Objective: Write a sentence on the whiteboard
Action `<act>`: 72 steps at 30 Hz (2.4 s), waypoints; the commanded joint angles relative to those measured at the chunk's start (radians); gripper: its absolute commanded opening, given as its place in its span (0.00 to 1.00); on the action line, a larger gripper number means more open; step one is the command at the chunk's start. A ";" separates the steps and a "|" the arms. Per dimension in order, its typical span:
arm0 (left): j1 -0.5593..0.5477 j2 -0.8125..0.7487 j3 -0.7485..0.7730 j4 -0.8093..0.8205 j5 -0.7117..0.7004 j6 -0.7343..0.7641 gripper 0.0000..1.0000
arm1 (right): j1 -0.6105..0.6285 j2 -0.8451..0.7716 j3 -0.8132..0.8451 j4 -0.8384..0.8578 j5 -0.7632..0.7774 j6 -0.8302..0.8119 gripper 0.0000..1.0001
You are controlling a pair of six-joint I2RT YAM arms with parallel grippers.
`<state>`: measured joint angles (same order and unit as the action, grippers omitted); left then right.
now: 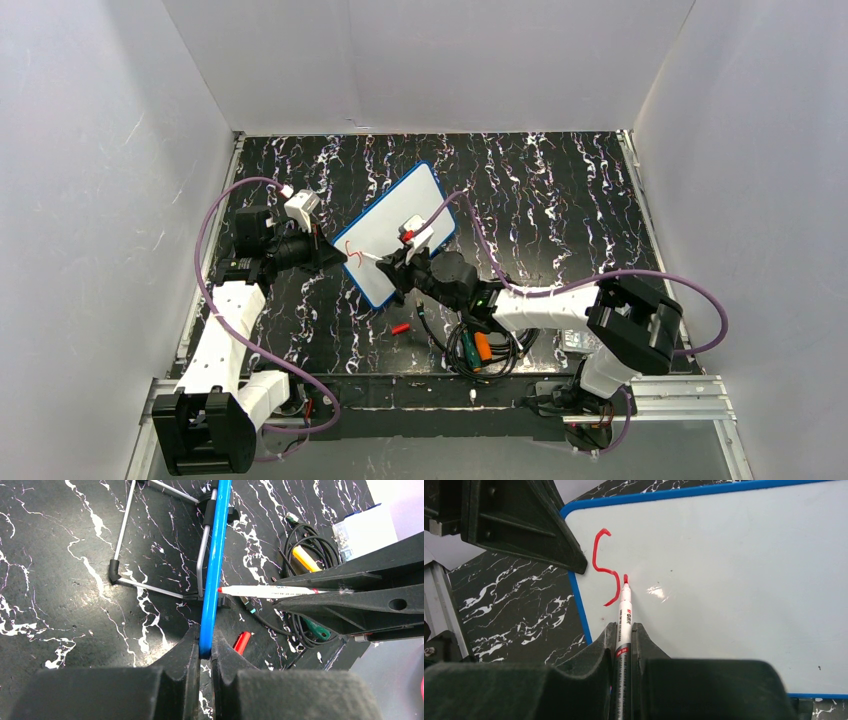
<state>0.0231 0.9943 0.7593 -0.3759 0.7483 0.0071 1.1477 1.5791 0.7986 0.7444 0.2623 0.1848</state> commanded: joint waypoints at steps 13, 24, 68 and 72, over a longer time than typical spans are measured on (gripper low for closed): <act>-0.009 0.011 0.010 -0.066 -0.041 0.048 0.00 | 0.003 -0.047 -0.058 0.095 0.004 0.020 0.01; -0.008 0.013 0.011 -0.066 -0.041 0.050 0.00 | 0.003 -0.042 -0.019 0.144 0.021 -0.008 0.01; -0.008 0.015 0.012 -0.066 -0.038 0.049 0.00 | 0.003 0.013 0.014 0.131 0.092 -0.008 0.01; -0.009 0.015 0.013 -0.066 -0.040 0.049 0.00 | 0.003 0.012 -0.002 0.127 0.089 0.000 0.01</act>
<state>0.0223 0.9981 0.7624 -0.3782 0.7506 0.0078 1.1488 1.5909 0.7765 0.8288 0.3180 0.1978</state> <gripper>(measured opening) 0.047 0.200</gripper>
